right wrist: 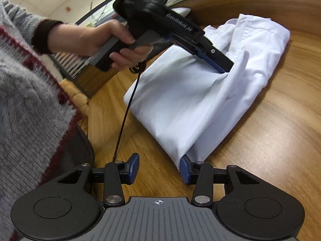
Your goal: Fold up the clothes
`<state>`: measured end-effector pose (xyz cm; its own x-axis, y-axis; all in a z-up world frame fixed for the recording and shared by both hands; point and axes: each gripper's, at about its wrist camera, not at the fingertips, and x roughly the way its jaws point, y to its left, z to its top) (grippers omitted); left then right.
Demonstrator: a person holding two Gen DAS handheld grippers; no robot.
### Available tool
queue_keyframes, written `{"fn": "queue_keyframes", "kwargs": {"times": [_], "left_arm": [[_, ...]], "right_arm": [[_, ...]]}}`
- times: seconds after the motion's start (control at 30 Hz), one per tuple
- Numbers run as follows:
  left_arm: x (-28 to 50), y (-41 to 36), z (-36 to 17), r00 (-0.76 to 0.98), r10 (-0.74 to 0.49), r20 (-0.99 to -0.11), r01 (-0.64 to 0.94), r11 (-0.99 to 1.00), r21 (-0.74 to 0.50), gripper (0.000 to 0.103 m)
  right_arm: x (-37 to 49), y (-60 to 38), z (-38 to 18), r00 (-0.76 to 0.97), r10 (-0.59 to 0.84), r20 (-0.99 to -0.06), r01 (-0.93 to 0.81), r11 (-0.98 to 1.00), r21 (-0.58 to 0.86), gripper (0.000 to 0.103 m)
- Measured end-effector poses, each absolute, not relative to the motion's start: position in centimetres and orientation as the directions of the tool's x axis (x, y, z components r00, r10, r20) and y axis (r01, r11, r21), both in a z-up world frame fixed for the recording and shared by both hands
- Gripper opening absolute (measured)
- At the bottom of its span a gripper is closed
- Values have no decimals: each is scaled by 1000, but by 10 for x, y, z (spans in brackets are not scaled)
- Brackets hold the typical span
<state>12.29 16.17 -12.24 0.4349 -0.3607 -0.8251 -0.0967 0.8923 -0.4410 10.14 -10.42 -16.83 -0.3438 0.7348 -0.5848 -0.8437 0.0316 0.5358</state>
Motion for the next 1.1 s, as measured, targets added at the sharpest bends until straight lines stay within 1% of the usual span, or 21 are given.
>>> {"fn": "queue_keyframes", "kwargs": {"times": [0.03,0.1,0.13,0.17,0.2,0.27,0.37,0.5,0.63,0.73,0.9,0.97,1.0,1.1], "left_arm": [[122,163,-120,440,-364,-821,-90,892,-444,37],[118,165,-113,454,-374,-809,-72,889,-451,44],[113,166,-108,466,-371,-803,-58,893,-447,45],[108,166,-101,479,-366,-798,-42,899,-437,46],[101,166,-95,495,-351,-795,-25,909,-417,51],[84,167,-82,529,-314,-789,7,931,-366,55],[53,171,-67,575,-262,-775,40,955,-293,55],[12,177,-64,610,-189,-770,50,978,-201,55],[-11,192,-78,615,-130,-778,-25,983,-184,55],[-17,208,-87,620,-91,-779,-115,972,-205,55],[-16,231,-101,615,-63,-786,-228,940,-253,55],[-15,239,-106,609,-45,-792,-272,926,-261,55],[-15,243,-103,618,-40,-785,-284,920,-270,55],[-15,250,-90,663,-24,-748,-286,916,-282,55]], "right_arm": [[99,-105,-167,-327,737,-592,-850,44,526,46],[97,-108,-160,-286,743,-605,-861,78,503,46],[97,-109,-155,-259,748,-611,-867,99,488,46],[96,-111,-150,-232,752,-617,-872,120,474,46],[96,-113,-144,-190,755,-628,-880,153,450,46],[93,-114,-129,-120,767,-630,-888,201,413,46],[93,-109,-108,-10,777,-629,-893,276,355,46],[96,-81,-95,117,747,-655,-881,383,279,47],[105,-46,-95,195,719,-667,-858,454,238,47],[117,-24,-99,240,688,-685,-845,496,201,46],[135,1,-119,278,635,-720,-835,531,145,45],[140,9,-134,274,592,-758,-830,543,123,43],[143,12,-141,273,564,-779,-828,550,108,43],[145,11,-130,295,584,-756,-820,561,114,42]]}}
